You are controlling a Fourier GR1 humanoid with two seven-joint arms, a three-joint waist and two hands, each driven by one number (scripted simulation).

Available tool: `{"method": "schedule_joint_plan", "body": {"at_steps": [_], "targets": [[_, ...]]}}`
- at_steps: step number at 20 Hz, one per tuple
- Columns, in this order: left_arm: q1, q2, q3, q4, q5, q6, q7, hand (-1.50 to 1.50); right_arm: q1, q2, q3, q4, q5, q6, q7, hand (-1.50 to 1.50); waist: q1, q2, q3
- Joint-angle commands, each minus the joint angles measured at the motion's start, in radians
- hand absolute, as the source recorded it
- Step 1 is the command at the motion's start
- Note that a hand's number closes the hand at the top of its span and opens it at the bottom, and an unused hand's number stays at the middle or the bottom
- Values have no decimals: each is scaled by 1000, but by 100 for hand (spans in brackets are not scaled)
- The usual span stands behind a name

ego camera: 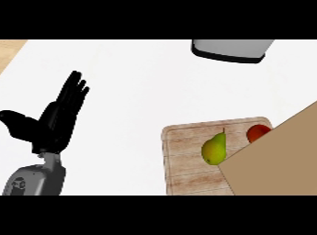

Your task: Pick the tomato from the cutting board and place it in the cardboard box

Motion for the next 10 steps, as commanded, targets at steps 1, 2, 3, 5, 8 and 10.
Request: {"method": "schedule_joint_plan", "body": {"at_steps": [1, 2, 3, 5, 8, 10], "targets": [[-4, -6, 3, 10, -2, 9, 3, 0, -33, 152, 164, 100, 48, 59, 79, 150, 7, 22, 60], [-13, -1, 2, 11, -1, 5, 12, 0, -60, 162, 184, 91, 49, 63, 80, 150, 7, 21, 59], [-10, -5, 1, 16, 4, 0, 5, 0, -53, 162, 192, 98, 50, 74, 96, 150, -5, 22, 59], [-11, -1, 8, 10, -1, 10, 8, 0, -63, 170, 214, 107, 51, 105, 97, 150, -10, 18, 59], [-4, -14, 5, 22, -10, 24, 1, 0, -93, 182, 252, 93, 51, 131, 113, 150, -25, 17, 57], [-12, 3, 17, 26, -9, 17, 2, 0, -103, 194, 272, 94, 51, 143, 111, 150, -30, 19, 57]]}}
